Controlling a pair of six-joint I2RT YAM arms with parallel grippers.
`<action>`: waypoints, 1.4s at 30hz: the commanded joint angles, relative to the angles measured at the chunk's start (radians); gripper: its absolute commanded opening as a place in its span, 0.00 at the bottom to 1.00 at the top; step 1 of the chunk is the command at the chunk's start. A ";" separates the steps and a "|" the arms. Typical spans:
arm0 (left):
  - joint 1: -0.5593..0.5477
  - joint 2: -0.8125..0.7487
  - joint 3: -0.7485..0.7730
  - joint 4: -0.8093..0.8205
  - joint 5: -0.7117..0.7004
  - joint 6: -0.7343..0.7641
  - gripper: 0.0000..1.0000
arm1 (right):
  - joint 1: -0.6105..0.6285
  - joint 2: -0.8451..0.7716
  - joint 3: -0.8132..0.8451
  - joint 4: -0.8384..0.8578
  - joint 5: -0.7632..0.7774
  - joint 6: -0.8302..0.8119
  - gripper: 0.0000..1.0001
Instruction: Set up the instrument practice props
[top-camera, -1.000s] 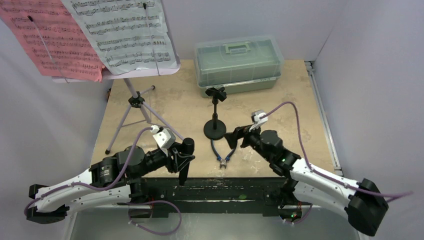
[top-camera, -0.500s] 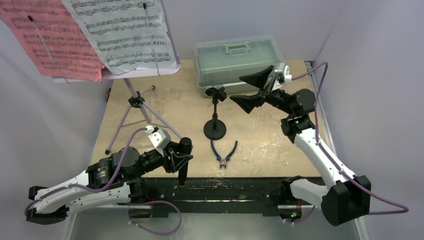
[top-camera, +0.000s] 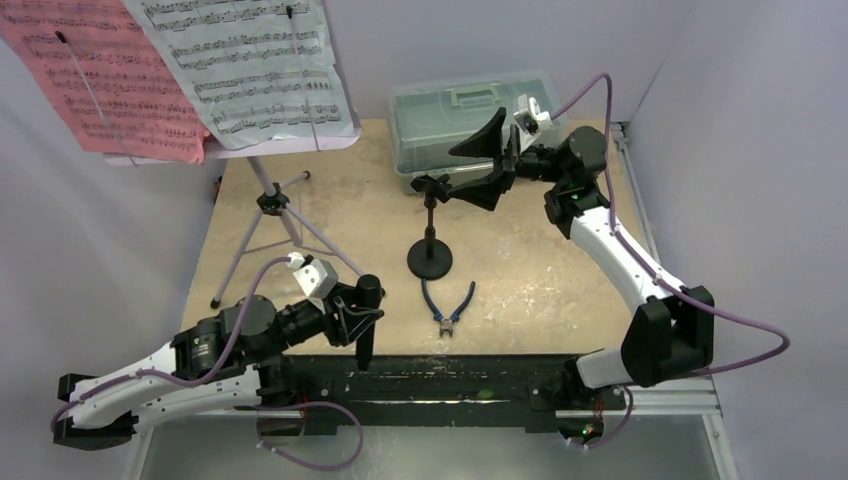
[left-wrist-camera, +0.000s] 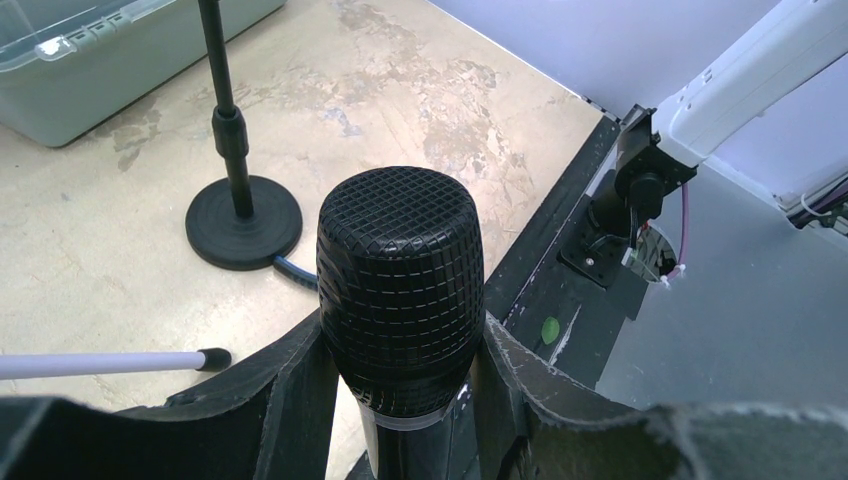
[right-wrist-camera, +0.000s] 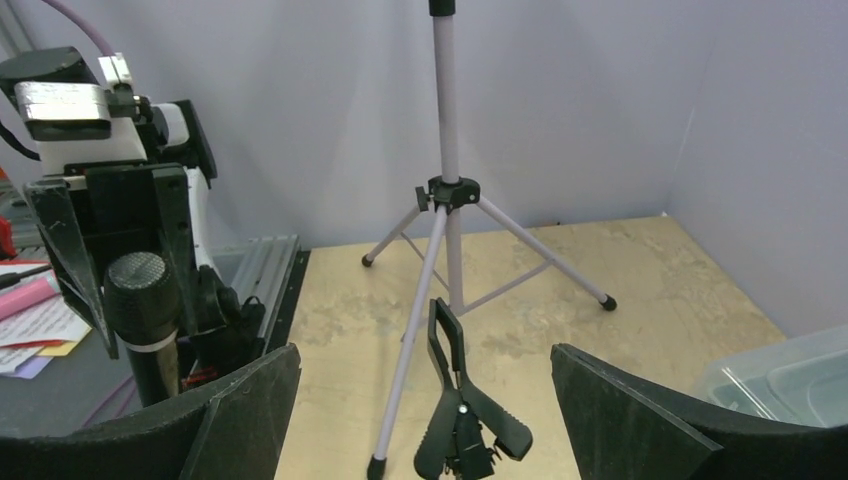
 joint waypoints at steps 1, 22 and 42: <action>0.002 0.015 0.002 0.053 -0.011 -0.011 0.00 | -0.002 0.021 0.056 -0.041 -0.037 -0.076 0.99; 0.002 0.048 0.005 0.053 -0.031 -0.002 0.00 | 0.007 0.290 -0.040 0.722 -0.066 0.468 0.99; 0.002 0.042 0.005 0.054 -0.028 0.000 0.00 | 0.057 0.210 -0.062 0.255 0.005 0.061 0.93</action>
